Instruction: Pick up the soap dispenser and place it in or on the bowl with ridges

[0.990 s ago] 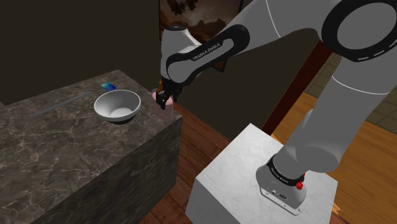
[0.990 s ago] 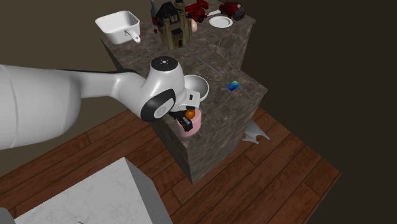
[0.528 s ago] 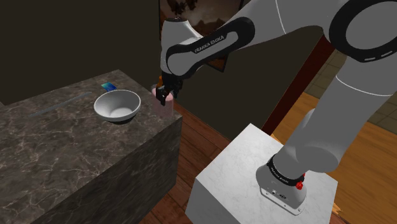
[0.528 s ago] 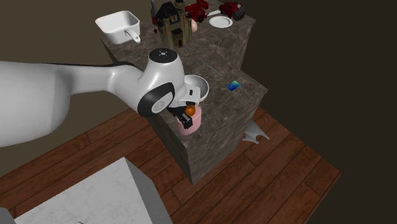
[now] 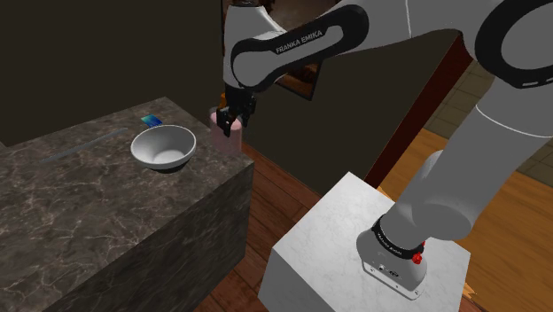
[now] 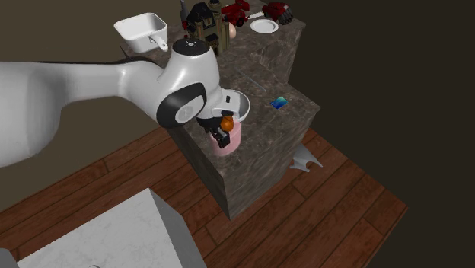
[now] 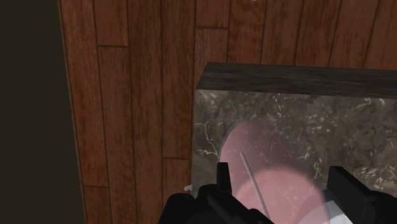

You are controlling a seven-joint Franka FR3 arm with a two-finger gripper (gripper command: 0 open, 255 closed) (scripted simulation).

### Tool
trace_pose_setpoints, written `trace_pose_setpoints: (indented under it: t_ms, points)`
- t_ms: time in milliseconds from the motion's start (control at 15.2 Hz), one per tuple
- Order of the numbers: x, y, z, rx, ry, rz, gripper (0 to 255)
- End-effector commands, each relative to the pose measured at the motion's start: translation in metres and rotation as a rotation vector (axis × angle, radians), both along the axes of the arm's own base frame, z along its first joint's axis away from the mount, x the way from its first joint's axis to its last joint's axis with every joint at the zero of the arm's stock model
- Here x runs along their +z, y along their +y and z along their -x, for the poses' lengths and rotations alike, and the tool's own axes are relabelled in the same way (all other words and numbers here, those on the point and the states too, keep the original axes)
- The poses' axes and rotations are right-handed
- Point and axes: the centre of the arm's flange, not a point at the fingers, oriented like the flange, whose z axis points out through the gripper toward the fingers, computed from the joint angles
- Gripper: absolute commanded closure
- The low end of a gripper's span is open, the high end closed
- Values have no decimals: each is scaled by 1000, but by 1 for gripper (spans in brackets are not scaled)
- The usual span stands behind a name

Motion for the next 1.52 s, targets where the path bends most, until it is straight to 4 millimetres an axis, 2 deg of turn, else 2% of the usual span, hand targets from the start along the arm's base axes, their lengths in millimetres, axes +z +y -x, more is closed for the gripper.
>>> trace_pose_setpoints:
  t_ms: [0,1122,1452]
  points:
    - [11,1,0,0,0,0,255]
    - [99,1,0,0,0,0,255]
    - [100,55,-37,0,0,0,255]
